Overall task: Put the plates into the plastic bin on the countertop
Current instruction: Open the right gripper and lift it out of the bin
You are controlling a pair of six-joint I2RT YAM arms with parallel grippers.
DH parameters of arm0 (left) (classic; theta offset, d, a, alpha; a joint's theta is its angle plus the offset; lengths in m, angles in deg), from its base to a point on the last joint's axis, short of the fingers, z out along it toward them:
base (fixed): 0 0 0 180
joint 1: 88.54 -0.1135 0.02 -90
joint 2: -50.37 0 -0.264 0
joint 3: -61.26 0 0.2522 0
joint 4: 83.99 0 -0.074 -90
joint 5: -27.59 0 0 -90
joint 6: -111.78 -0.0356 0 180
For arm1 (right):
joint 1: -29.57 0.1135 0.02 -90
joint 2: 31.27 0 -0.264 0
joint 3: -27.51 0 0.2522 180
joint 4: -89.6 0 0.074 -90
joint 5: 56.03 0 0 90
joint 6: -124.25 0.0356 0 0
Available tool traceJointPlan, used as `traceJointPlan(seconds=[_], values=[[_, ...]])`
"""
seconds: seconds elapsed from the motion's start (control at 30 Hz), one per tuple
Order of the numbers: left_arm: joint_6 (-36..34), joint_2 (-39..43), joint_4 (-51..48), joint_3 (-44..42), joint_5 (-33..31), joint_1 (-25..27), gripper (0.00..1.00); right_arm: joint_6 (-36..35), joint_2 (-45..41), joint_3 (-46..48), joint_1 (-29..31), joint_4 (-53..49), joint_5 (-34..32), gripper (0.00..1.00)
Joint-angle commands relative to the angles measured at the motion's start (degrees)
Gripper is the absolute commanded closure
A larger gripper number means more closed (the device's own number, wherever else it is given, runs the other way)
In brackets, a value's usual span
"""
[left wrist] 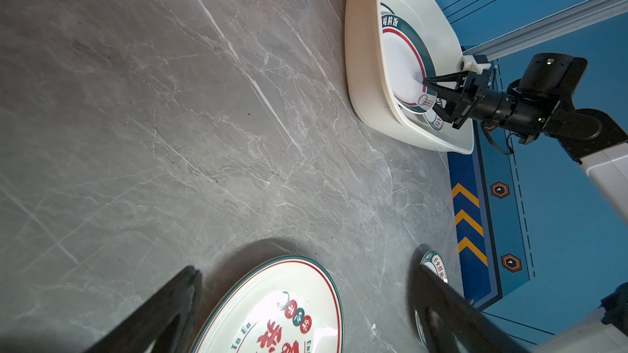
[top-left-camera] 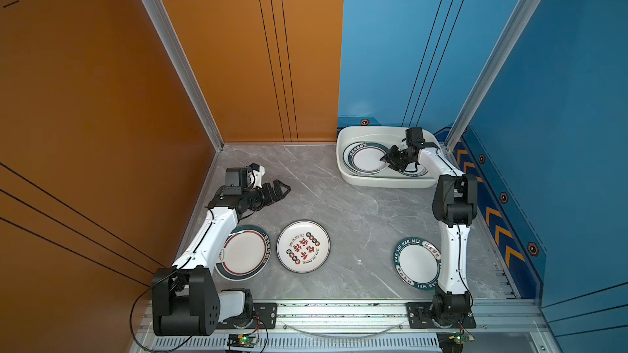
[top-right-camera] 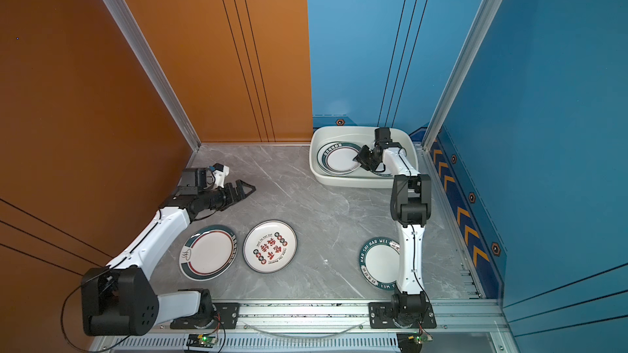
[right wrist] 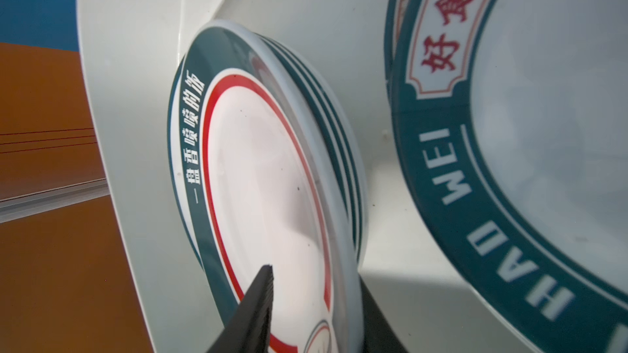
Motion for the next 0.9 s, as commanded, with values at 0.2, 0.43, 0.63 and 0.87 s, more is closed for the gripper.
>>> traceJointPlan(seconds=[0.2, 0.43, 0.63, 0.87], values=[[-4.4, 0.8, -5.8, -0.2, -1.6, -0.5, 0.01, -6.0, 1.2, -5.0, 1.4, -7.9, -7.9, 0.58], [-8.2, 1.2, -12.0, 0.8, -3.8, -0.5, 0.01, -6.2, 2.9, -7.0, 1.9, -9.7, -8.6, 0.56], [-10.3, 2.3, -15.2, 0.8, -5.0, -0.3, 0.01, -7.5, 4.0, -9.1, 2.7, -11.9, -10.4, 0.55], [-16.3, 1.5, -23.8, 4.2, -10.2, 1.8, 0.01, -9.1, 2.6, -9.2, 3.3, -12.1, -10.3, 0.53]])
